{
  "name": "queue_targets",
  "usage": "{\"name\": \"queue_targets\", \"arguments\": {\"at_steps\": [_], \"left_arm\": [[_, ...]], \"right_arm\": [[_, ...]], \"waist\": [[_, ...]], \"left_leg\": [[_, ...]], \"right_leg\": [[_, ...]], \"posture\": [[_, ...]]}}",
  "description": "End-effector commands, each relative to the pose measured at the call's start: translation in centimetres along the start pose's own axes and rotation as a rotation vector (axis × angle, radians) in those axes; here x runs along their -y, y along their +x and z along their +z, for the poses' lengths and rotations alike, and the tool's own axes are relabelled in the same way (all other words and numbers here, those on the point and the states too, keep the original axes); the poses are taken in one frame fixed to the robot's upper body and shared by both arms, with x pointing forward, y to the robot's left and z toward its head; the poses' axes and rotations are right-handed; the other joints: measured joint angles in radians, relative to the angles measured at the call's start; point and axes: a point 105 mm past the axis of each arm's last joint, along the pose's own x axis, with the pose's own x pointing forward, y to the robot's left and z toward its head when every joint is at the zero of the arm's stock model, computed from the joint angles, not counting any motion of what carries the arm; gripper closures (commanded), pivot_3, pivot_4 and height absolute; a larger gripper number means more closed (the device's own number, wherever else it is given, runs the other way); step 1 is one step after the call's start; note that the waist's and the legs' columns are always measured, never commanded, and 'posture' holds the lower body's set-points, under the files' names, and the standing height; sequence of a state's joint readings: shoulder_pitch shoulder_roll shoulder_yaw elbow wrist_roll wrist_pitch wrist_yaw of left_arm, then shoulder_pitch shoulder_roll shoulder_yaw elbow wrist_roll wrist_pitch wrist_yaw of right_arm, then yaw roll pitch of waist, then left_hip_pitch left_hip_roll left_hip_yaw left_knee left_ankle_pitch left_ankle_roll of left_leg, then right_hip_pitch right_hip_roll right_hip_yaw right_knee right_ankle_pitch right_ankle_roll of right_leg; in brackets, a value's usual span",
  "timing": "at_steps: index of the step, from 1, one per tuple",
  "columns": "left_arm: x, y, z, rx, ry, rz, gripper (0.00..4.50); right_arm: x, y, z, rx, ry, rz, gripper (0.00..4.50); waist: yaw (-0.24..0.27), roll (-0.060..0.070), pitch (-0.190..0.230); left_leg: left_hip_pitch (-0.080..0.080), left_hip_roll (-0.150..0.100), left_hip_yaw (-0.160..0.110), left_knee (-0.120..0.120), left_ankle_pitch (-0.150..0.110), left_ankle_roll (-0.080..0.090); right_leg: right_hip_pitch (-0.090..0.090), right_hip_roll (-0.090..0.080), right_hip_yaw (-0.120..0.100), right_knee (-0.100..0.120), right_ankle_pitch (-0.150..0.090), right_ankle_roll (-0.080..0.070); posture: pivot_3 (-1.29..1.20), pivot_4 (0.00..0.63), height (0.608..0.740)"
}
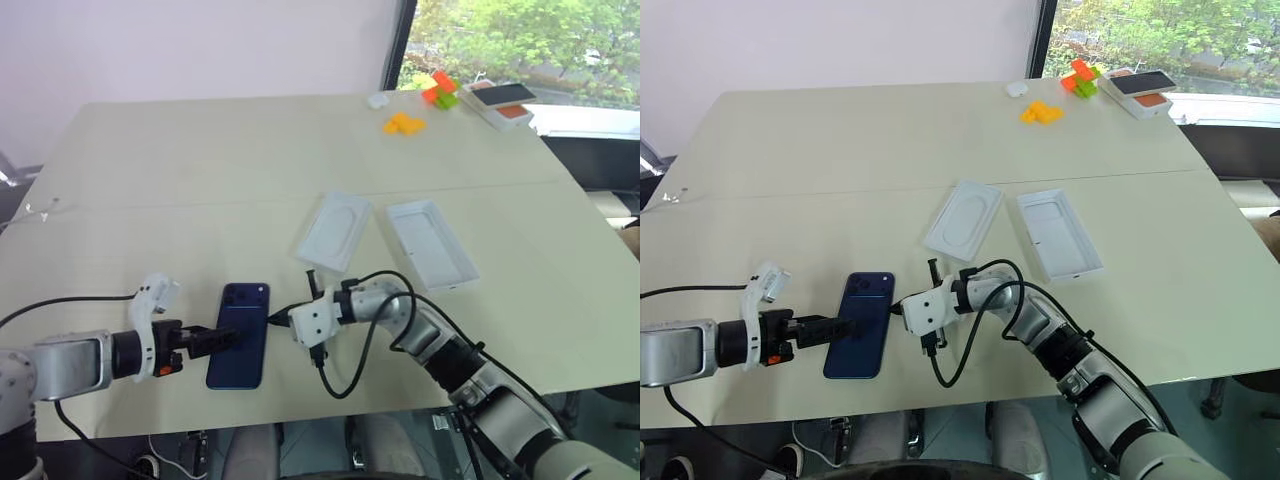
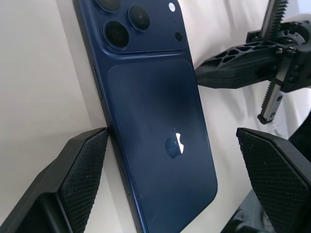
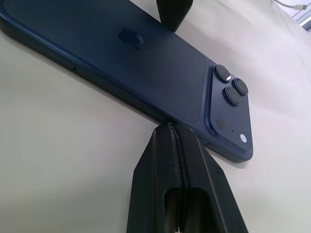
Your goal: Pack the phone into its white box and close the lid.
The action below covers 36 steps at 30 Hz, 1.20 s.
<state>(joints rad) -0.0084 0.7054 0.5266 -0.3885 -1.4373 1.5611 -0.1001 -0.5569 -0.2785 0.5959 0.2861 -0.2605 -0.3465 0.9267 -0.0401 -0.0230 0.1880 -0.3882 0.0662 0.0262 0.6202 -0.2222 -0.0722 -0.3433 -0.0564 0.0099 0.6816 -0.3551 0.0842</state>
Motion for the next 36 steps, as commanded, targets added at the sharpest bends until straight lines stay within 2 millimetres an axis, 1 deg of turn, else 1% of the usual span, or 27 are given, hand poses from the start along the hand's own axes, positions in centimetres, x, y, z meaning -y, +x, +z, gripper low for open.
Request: {"name": "queue_targets", "arguments": {"at_steps": [1,6,7,12,21,27,31,36], "left_arm": [[-0.6,0.6,-0.7,-0.018,-0.032,0.048,0.04],[-0.2,1.1,-0.6,-0.002,-0.063,0.036,0.04],[-0.2,1.1,-0.6,-0.003,-0.068,0.04,0.04],[0.0,1.2,-0.9,-0.019,-0.079,0.045,0.04],[0.1,1.2,-0.8,-0.021,-0.115,0.04,0.04],[0.4,1.3,-1.1,-0.029,-0.131,0.029,0.04],[0.7,1.4,-1.1,-0.019,-0.156,0.011,0.04],[0.6,1.4,-1.1,-0.023,-0.166,0.013,0.04]], "right_arm": [[-0.9,0.7,-0.2,-0.011,-0.009,0.045,4.5],[-1.2,1.3,0.1,0.001,-0.01,0.052,4.5],[-1.3,1.4,0.2,0.002,-0.016,0.058,4.5],[-1.3,1.9,0.9,0.026,-0.014,0.058,4.5],[-0.9,3.3,2.3,0.079,0.01,0.047,4.5],[-0.1,3.3,2.5,0.088,0.024,0.019,4.5],[-0.6,3.2,2.0,0.074,0.0,0.037,4.5],[-0.6,3.3,2.1,0.075,-0.003,0.036,4.5]], "waist": [[0.0,0.0,0.0],[-0.001,0.0,0.0],[-0.001,0.0,0.0],[-0.002,0.0,-0.001],[-0.006,0.001,0.0],[-0.006,0.002,0.0],[-0.004,0.003,-0.001],[-0.003,0.005,-0.001]], "left_leg": [[0.002,0.0,0.0,0.0,0.0,0.0],[0.015,0.0,0.0,-0.003,0.0,0.0],[0.015,0.0,0.001,-0.003,0.0,0.0],[0.015,0.0,0.001,-0.005,0.0,0.0],[0.016,0.0,0.001,-0.008,0.0,0.0],[0.015,0.0,0.001,-0.011,0.0,0.0],[0.015,0.0,0.001,-0.013,0.0,0.0],[0.014,0.0,0.001,-0.017,-0.001,-0.001]], "right_leg": [[0.002,0.0,0.0,0.0,0.0,0.0],[0.008,-0.004,0.001,-0.002,-0.002,-0.004],[0.008,-0.004,0.002,-0.002,-0.004,-0.007],[0.007,-0.004,0.002,-0.002,-0.004,-0.008],[0.006,-0.004,0.003,-0.002,-0.006,-0.012],[0.004,-0.004,0.003,-0.004,-0.007,-0.014],[0.004,-0.004,0.004,-0.006,-0.007,-0.014],[0.006,-0.004,0.003,-0.015,-0.006,-0.017]], "posture": [[0.0,0.15,0.74],[0.0,0.15,0.74],[0.0,0.15,0.74],[0.0,0.15,0.74],[0.0,0.15,0.74],[0.0,0.15,0.74],[0.0,0.15,0.74],[0.0,0.15,0.74]]}}
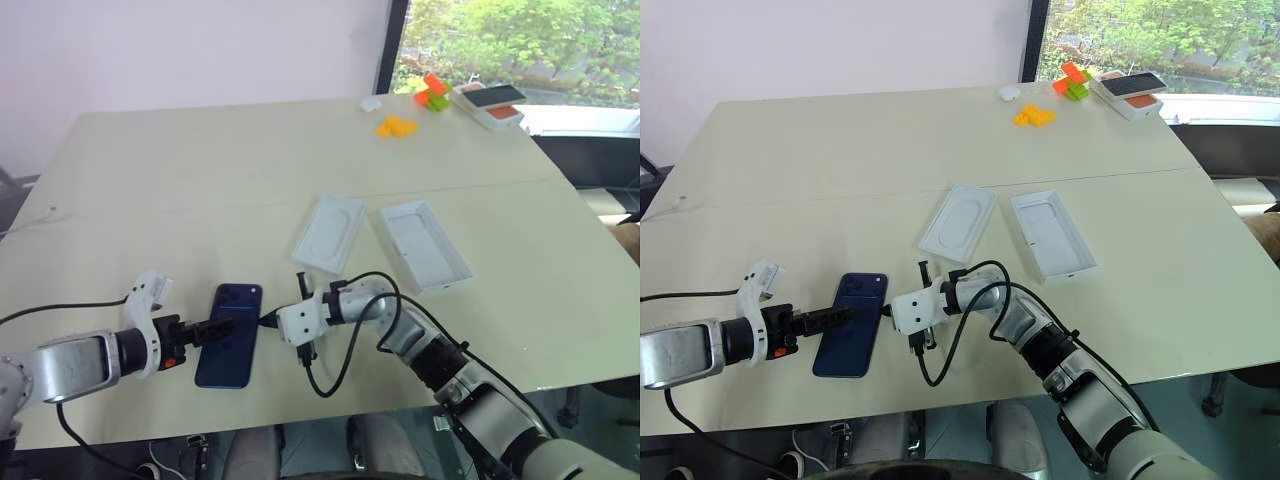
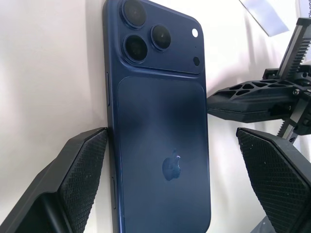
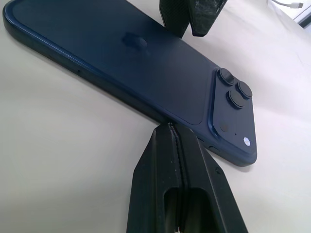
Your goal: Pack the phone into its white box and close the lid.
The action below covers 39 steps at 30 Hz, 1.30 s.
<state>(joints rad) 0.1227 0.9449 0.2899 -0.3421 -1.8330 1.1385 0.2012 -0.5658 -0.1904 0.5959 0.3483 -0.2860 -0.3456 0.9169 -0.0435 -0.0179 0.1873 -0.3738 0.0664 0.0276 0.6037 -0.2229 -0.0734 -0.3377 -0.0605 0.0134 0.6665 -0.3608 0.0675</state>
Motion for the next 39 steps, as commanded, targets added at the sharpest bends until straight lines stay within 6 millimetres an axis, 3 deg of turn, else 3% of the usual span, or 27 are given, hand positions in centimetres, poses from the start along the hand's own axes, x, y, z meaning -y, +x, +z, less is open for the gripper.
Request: {"name": "queue_targets", "arguments": {"at_steps": [1,16,39], "left_arm": [[0.6,0.8,-1.6,-0.07,-0.026,-0.051,0.04],[-0.1,1.0,-1.9,-0.088,0.004,-0.002,0.04],[-0.4,-1.2,-1.6,-0.069,-0.015,0.016,0.04]], "right_arm": [[-0.7,1.4,1.3,0.038,-0.032,0.04,4.5],[-0.4,1.2,1.0,0.03,-0.034,0.032,4.5],[-1.0,1.2,0.8,0.03,-0.023,0.046,4.5]], "waist": [[0.002,0.0,0.0],[0.007,0.0,0.0],[-0.001,-0.001,0.0]], "left_leg": [[0.0,0.0,0.0,-0.001,0.0,0.0],[-0.005,-0.002,0.002,-0.012,0.0,0.001],[-0.014,-0.001,0.002,-0.012,0.0,0.001]], "right_leg": [[0.0,0.0,0.0,-0.002,0.0,0.0],[0.001,-0.001,-0.001,-0.014,0.0,0.001],[-0.007,0.001,-0.001,-0.015,0.002,0.005]], "posture": [[0.0,0.15,0.74],[0.0,0.15,0.74],[0.0,0.15,0.74]]}}
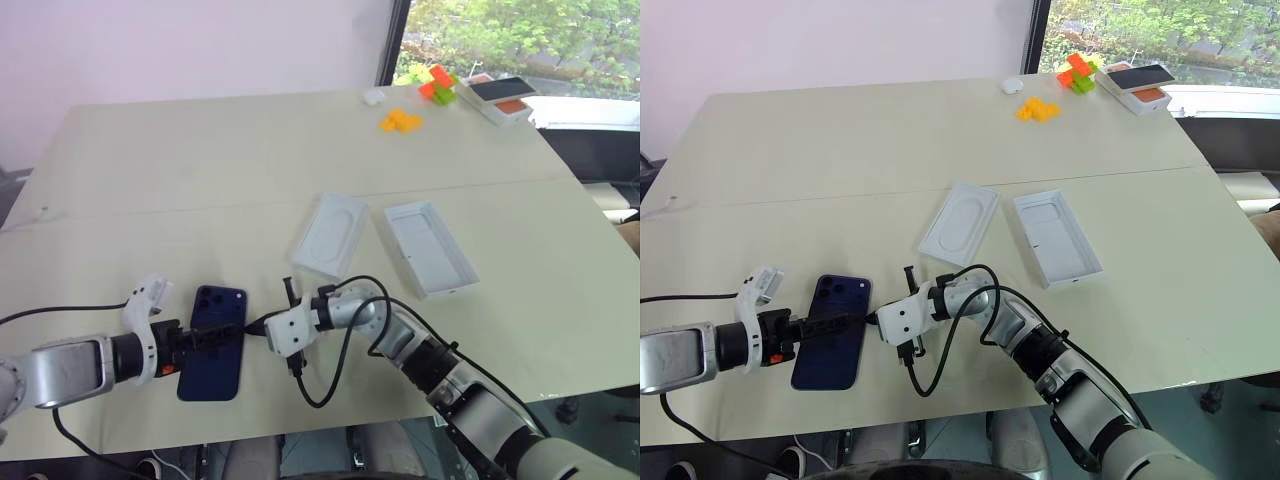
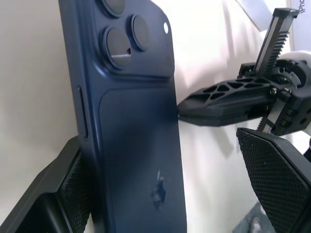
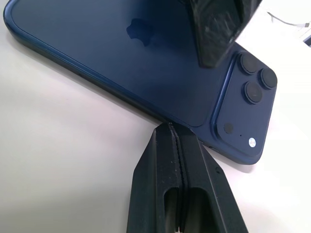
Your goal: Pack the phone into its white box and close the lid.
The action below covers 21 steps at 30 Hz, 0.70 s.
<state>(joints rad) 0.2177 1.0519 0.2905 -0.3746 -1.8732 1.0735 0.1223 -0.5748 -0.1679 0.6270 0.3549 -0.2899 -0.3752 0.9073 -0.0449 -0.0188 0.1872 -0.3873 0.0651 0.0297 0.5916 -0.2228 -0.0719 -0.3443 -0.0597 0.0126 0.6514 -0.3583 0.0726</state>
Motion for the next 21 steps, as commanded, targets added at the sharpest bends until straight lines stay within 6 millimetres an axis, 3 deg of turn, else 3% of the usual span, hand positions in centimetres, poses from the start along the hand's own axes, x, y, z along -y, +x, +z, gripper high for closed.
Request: {"name": "queue_targets", "arguments": {"at_steps": [1,5,8,10,21], "left_arm": [[-0.59,-0.26,-0.88,-0.038,-0.012,0.031,0.04],[-0.68,-0.34,-0.86,-0.031,-0.015,0.034,0.04],[-0.64,-0.26,-0.86,-0.027,-0.014,0.033,0.85],[-0.64,-0.19,-0.85,-0.025,-0.016,0.032,1.73],[-0.55,0.03,-0.76,-0.023,-0.013,0.027,1.73]], "right_arm": [[-0.77,0.34,-0.2,-0.007,0.015,0.028,4.5],[-0.85,0.4,-0.27,-0.009,0.012,0.032,4.5],[-0.93,0.34,-0.29,-0.01,0.015,0.036,4.5],[-1.1,0.25,-0.39,-0.012,0.018,0.041,4.5],[-1.33,0.08,-0.6,-0.021,0.02,0.046,4.5]], "waist": [[0.0,0.0,0.0],[0.0,0.0,0.0],[0.0,0.0,0.0],[0.001,0.0,0.0],[0.002,-0.001,0.0]], "left_leg": [[0.0,0.0,0.0,0.0,0.0,0.0],[0.0,0.0,0.0,0.0,0.0,0.0],[0.0,0.0,0.0,0.0,0.0,0.0],[-0.002,0.0,0.0,0.0,0.0,0.0],[-0.003,0.0,0.0,0.001,0.0,0.0]], "right_leg": [[0.0,0.0,0.0,0.0,0.0,0.0],[0.0,0.0,0.0,0.0,0.0,0.0],[-0.001,0.001,0.0,0.0,0.0,0.0],[-0.001,0.001,0.0,0.0,0.0,0.0],[-0.002,0.001,0.0,0.0,0.001,0.002]], "posture": [[0.0,0.15,0.74],[0.0,0.15,0.74],[0.0,0.15,0.74],[0.0,0.15,0.74],[0.0,0.15,0.74]]}}
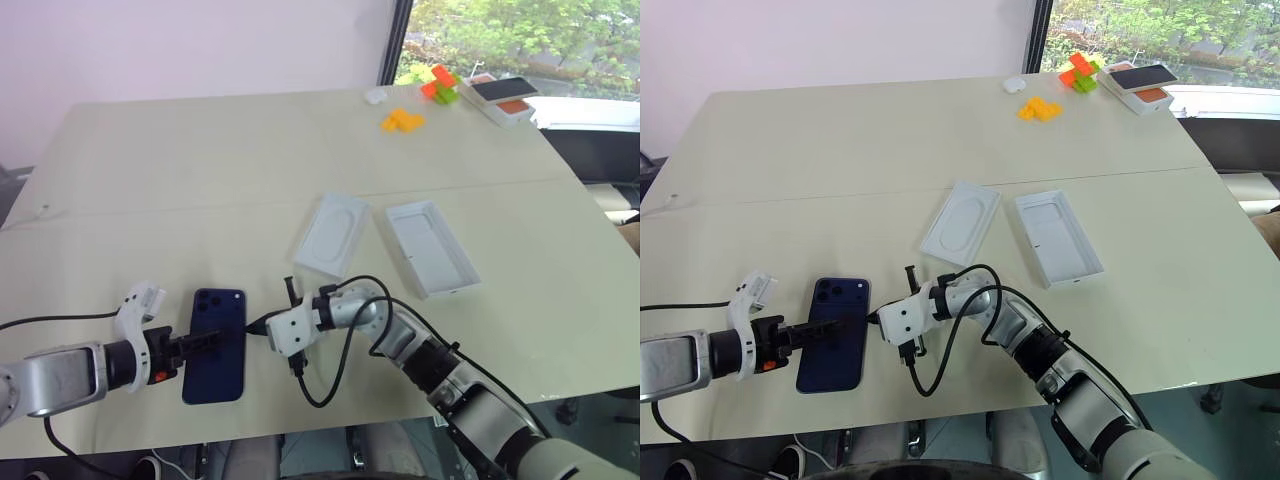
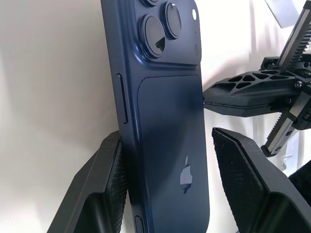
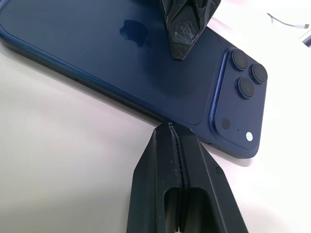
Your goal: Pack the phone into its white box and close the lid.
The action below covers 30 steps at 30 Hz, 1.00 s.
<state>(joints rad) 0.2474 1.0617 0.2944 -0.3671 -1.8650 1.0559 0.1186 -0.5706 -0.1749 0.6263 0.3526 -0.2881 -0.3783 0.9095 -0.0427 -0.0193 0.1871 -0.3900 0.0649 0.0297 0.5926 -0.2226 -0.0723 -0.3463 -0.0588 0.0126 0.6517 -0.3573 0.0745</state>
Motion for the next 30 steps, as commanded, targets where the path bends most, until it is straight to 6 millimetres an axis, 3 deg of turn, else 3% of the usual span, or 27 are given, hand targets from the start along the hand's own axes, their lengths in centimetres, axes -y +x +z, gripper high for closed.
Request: {"name": "queue_targets", "arguments": {"at_steps": [1,2,3,14,19,20,29,30], "left_arm": [[0.13,0.22,-0.51,-0.023,0.002,0.0,1.73],[0.13,0.22,-0.53,-0.026,0.007,0.001,2.26],[0.17,0.25,-0.56,-0.025,0.003,-0.002,2.48],[0.24,0.04,-0.5,-0.018,0.0,-0.013,2.48],[-0.09,0.12,-0.24,-0.009,-0.001,0.004,4.0],[-0.02,0.1,-0.28,-0.013,0.004,0.001,4.11],[0.22,0.13,-0.25,-0.01,-0.008,-0.019,4.11],[0.29,0.14,-0.26,-0.011,-0.005,-0.024,4.31]], "right_arm": [[-1.2,0.22,-0.5,-0.019,0.019,0.045,4.5],[-1.19,0.23,-0.5,-0.02,0.019,0.046,4.5],[-1.16,0.25,-0.5,-0.02,0.019,0.045,4.5],[-1.07,0.27,-0.51,-0.022,0.02,0.043,4.5],[-1.01,0.23,-0.56,-0.024,0.021,0.042,4.5],[-1.02,0.21,-0.56,-0.024,0.021,0.042,4.5],[-0.77,0.14,-0.53,-0.022,0.019,0.033,4.5],[-0.75,0.13,-0.53,-0.023,0.017,0.033,4.5]], "waist": [[0.0,0.0,0.0],[0.0,0.0,0.0],[0.0,0.0,0.0],[0.0,-0.001,0.0],[0.002,-0.001,0.0],[0.001,-0.001,0.0],[-0.001,-0.001,0.0],[-0.001,-0.001,0.0]], "left_leg": [[0.0,0.0,0.0,0.0,0.0,0.0],[0.0,0.0,0.0,0.0,0.0,0.0],[0.0,0.0,0.0,0.0,0.0,0.0],[0.0,0.0,0.0,0.0,0.0,0.0],[0.0,0.0,-0.001,0.001,0.0,-0.001],[0.001,0.0,-0.001,0.001,0.0,-0.001],[0.003,0.0,-0.001,0.001,0.001,-0.001],[0.003,0.0,-0.001,0.001,0.001,-0.001]], "right_leg": [[0.0,0.0,0.0,0.0,0.0,0.0],[0.0,0.0,0.0,0.0,0.0,0.0],[0.0,0.0,0.0,0.0,0.0,0.0],[0.0,0.001,0.0,0.0,0.001,0.001],[0.001,0.001,-0.001,0.0,0.001,0.001],[0.002,0.001,-0.001,0.0,0.001,0.001],[0.003,0.003,0.0,0.001,0.001,0.001],[0.003,0.003,0.0,0.001,0.001,0.001]], "posture": [[0.0,0.15,0.74],[0.0,0.15,0.74],[0.0,0.15,0.74],[0.0,0.15,0.74],[0.0,0.15,0.74],[0.0,0.15,0.74],[0.0,0.15,0.74],[0.0,0.15,0.74]]}}
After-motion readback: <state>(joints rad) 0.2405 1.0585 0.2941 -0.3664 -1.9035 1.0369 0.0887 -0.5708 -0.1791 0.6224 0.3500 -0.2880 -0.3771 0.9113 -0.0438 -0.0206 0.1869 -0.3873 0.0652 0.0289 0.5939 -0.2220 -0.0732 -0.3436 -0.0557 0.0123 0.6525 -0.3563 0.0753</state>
